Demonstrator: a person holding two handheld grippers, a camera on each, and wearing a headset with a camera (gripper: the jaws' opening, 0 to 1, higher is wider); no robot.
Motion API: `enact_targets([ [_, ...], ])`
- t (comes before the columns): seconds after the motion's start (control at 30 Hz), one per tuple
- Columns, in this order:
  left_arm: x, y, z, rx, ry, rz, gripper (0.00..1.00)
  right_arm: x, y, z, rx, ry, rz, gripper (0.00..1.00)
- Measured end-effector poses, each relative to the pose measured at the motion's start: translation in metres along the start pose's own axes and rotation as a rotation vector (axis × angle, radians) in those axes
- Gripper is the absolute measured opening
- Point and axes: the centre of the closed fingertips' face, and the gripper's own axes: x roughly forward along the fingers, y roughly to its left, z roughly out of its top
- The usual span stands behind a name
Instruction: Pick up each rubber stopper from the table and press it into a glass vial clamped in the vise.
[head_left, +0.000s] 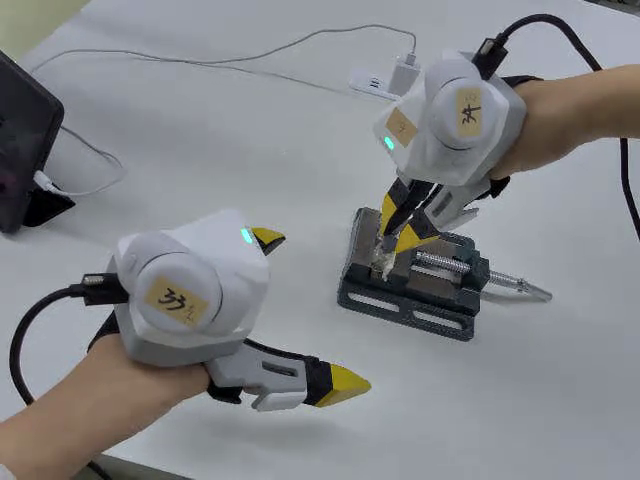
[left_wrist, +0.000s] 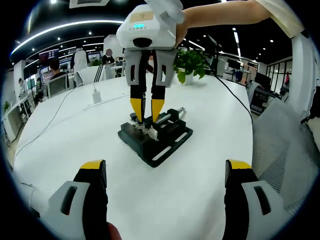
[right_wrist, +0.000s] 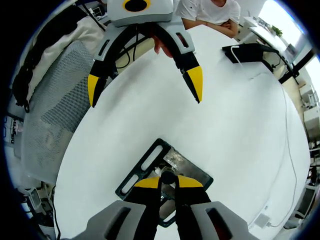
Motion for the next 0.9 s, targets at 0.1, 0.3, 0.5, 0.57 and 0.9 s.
enact_targets([
  [0.1,0.0001,0.0002,-0.0002,0.001,0.001,0.0,0.98,0.0001,0.0,0.0,0.005,0.006,0.002,0.05],
  [0.3,0.0004,-0.0002,-0.0003,0.0,0.001,-0.001,0.98,0.0005,-0.0001,0.0016,0.029,0.021,0.011,0.04],
  [0.5,0.0009,-0.0008,-0.0002,-0.001,0.0,-0.003,0.98,0.0013,-0.0004,0.0019,0.057,0.047,0.016,0.04],
  [0.57,0.0007,-0.0004,0.0002,-0.002,-0.002,-0.001,0.98,0.0019,-0.0024,0.0009,0.085,0.05,0.015,0.04],
  [0.9,0.0014,0.0005,0.0008,-0.001,-0.004,-0.001,0.99,0.0026,-0.005,0.0009,0.226,0.047,0.005,0.03],
])
